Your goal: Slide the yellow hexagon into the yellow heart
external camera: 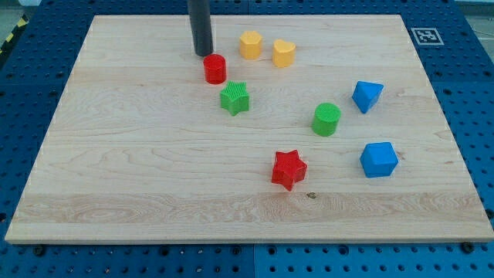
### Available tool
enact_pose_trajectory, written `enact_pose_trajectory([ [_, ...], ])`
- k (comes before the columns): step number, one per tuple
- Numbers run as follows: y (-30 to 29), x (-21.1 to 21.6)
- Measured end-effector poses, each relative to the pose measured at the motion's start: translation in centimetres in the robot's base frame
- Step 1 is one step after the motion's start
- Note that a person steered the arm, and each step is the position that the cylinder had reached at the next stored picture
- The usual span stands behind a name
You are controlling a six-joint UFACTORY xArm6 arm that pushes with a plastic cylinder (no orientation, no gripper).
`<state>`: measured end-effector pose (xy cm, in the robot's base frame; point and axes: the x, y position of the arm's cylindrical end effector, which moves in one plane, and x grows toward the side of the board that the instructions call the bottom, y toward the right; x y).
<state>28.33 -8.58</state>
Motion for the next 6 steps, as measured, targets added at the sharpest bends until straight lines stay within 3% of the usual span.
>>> enact_pose_trajectory([
  [1,1.7,-3.9],
  [2,5.0,-5.2],
  [3,7.5,-4.0],
  [5,5.3,-3.4],
  [6,7.8,-1.2],
])
